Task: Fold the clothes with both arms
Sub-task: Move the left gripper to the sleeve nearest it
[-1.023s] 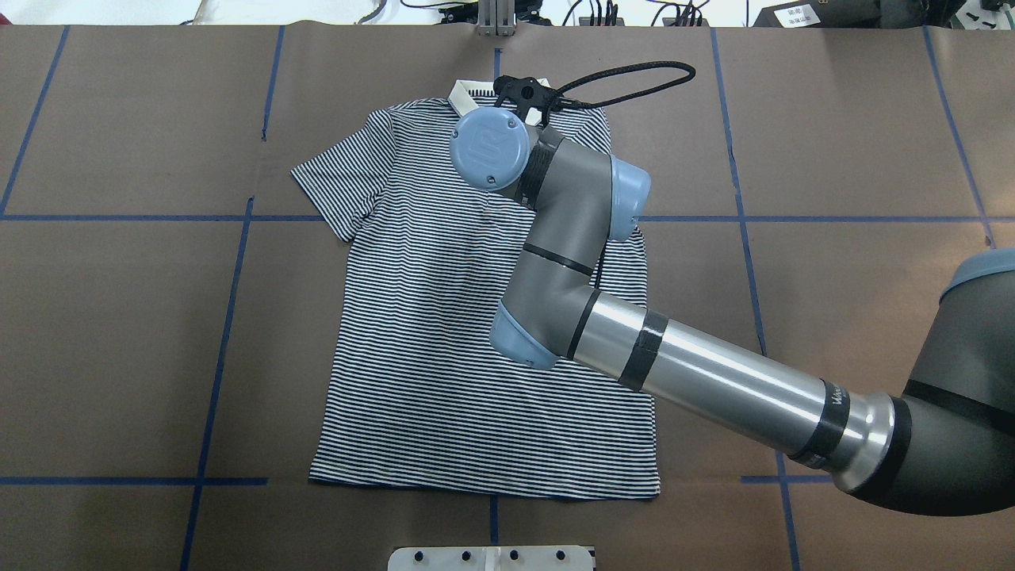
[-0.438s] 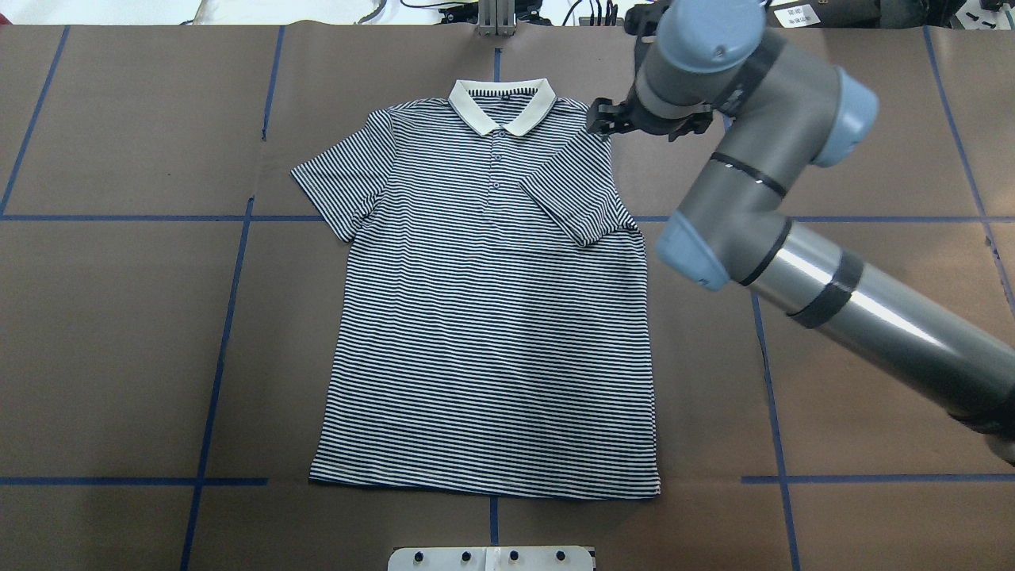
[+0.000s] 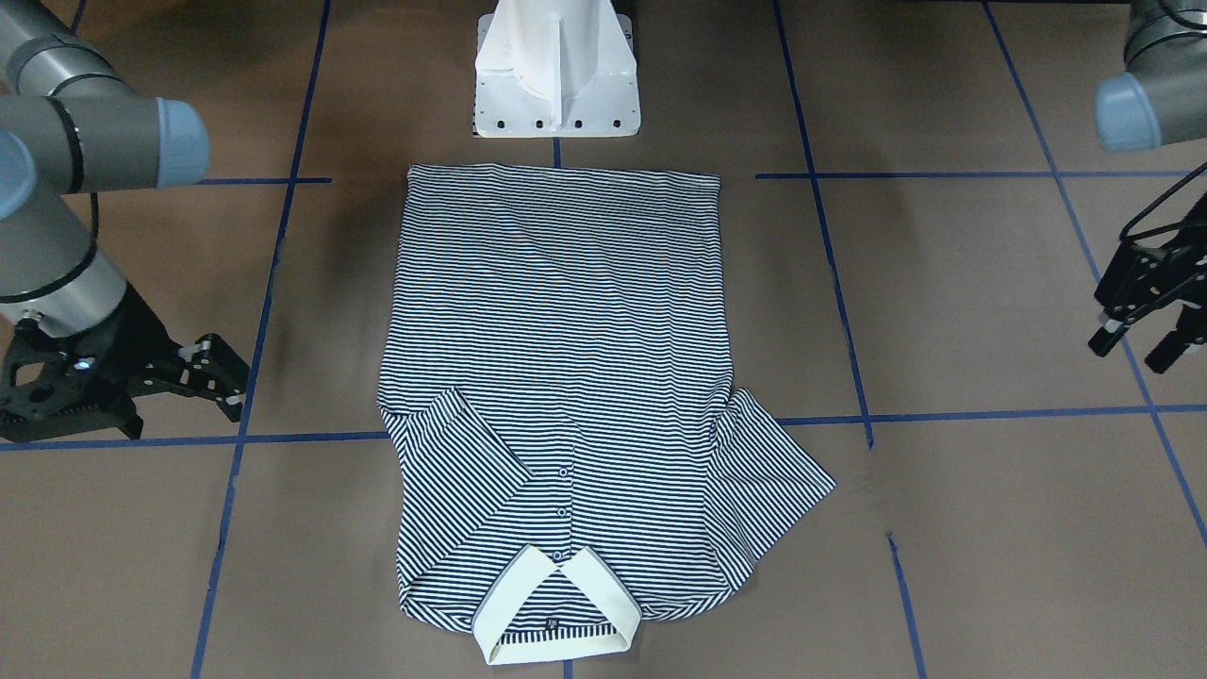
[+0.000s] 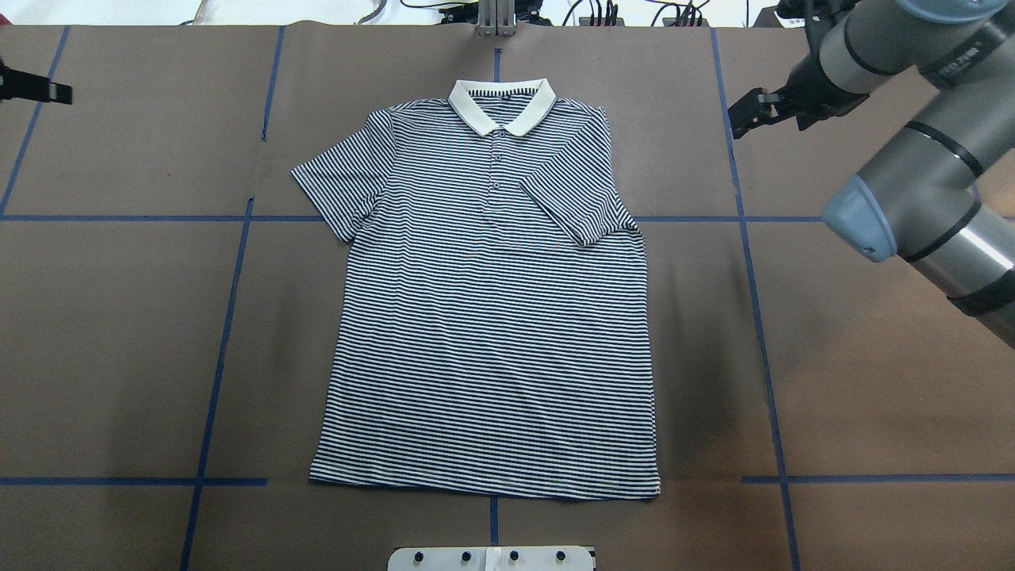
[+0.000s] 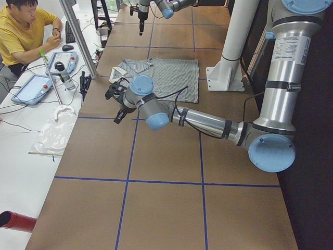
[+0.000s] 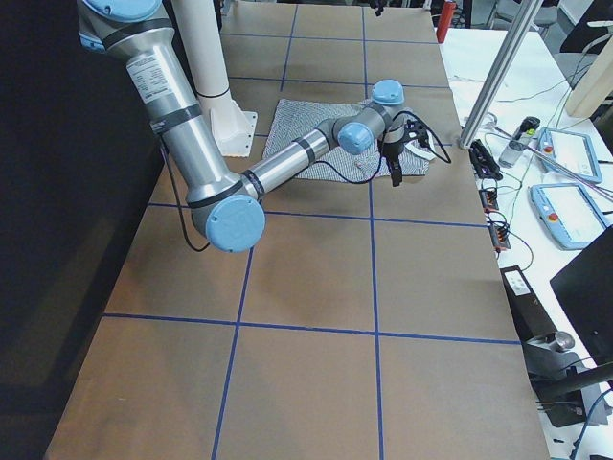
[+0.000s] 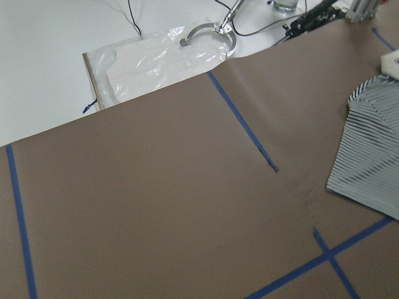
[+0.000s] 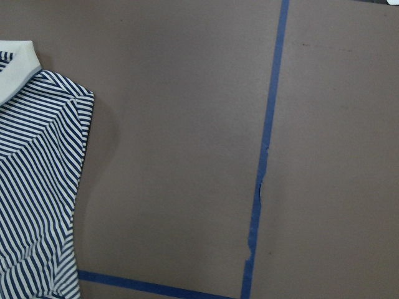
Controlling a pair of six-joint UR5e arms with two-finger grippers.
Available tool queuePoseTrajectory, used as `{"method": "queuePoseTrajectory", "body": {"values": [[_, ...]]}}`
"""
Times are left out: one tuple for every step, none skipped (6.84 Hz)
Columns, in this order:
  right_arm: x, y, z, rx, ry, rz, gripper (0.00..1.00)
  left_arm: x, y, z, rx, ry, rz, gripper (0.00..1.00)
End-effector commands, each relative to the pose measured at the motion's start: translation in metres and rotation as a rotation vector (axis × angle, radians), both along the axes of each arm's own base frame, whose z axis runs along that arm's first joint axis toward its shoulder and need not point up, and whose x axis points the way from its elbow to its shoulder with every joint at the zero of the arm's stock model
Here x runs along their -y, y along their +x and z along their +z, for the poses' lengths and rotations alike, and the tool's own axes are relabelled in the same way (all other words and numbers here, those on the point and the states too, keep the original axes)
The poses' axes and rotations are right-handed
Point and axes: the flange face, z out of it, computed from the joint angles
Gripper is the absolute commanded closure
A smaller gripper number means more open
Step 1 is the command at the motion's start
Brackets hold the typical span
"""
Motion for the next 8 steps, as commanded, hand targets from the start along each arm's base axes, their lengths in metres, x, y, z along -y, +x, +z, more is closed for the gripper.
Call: {"method": "queuePoseTrajectory", "body": {"values": [[-0.02, 0.039, 0.045, 0.06, 0.017, -0.012, 0.0, 0.032, 0.147, -0.026, -0.029, -0.101, -0.065, 0.37], [-0.021, 0.042, 0.045, 0.06, 0.015, -0.007, 0.0, 0.046, 0.183, -0.022, 0.009, -0.108, -0.101, 0.37], [-0.021, 0.043, 0.046, 0.059, 0.015, -0.004, 0.0, 0.065, 0.198, -0.012, 0.03, -0.128, -0.106, 0.37], [-0.02, 0.045, 0.047, 0.055, 0.016, 0.001, 0.0, 0.075, 0.22, -0.009, 0.051, -0.137, -0.109, 0.38], [-0.02, 0.045, 0.049, 0.052, 0.014, 0.003, 0.0, 0.075, 0.248, -0.005, 0.085, -0.121, -0.131, 0.39], [-0.02, 0.045, 0.049, 0.051, 0.015, 0.004, 0.0, 0.073, 0.259, -0.003, 0.086, -0.116, -0.123, 0.39], [-0.02, 0.046, 0.05, 0.048, 0.014, 0.006, 0.0, 0.068, 0.272, 0.002, 0.093, -0.122, -0.107, 0.4], [-0.021, 0.046, 0.051, 0.047, 0.013, 0.006, 0.0, 0.061, 0.284, 0.009, 0.103, -0.13, -0.09, 0.41]]}}
